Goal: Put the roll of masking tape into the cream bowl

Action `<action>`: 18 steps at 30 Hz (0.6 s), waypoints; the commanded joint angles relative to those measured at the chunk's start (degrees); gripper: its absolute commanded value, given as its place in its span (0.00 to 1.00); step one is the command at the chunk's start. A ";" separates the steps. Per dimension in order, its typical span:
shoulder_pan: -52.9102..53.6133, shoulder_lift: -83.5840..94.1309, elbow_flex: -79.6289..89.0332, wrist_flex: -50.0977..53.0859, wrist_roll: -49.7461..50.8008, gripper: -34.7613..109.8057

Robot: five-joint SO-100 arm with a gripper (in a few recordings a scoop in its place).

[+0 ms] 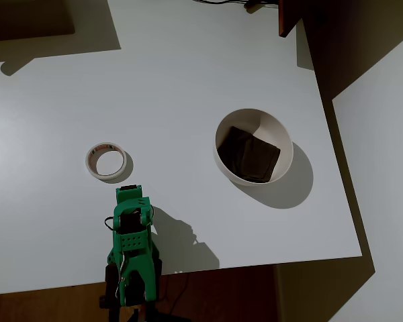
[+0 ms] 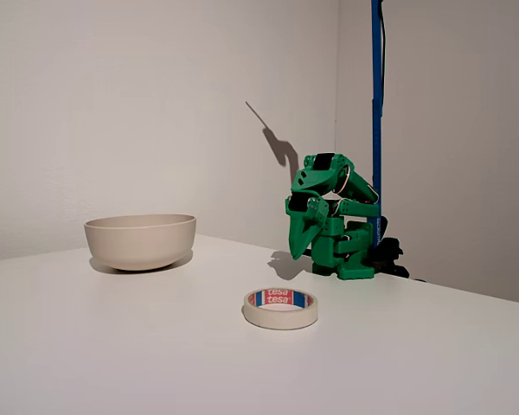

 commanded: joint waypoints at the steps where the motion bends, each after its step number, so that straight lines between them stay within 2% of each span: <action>1: 0.09 0.26 -0.79 0.62 0.62 0.18; 6: -0.97 -4.04 -1.32 -3.96 1.32 0.18; 11: -1.49 -23.47 -7.29 -12.39 1.49 0.18; 18: -5.27 -51.50 -24.52 -16.08 3.25 0.18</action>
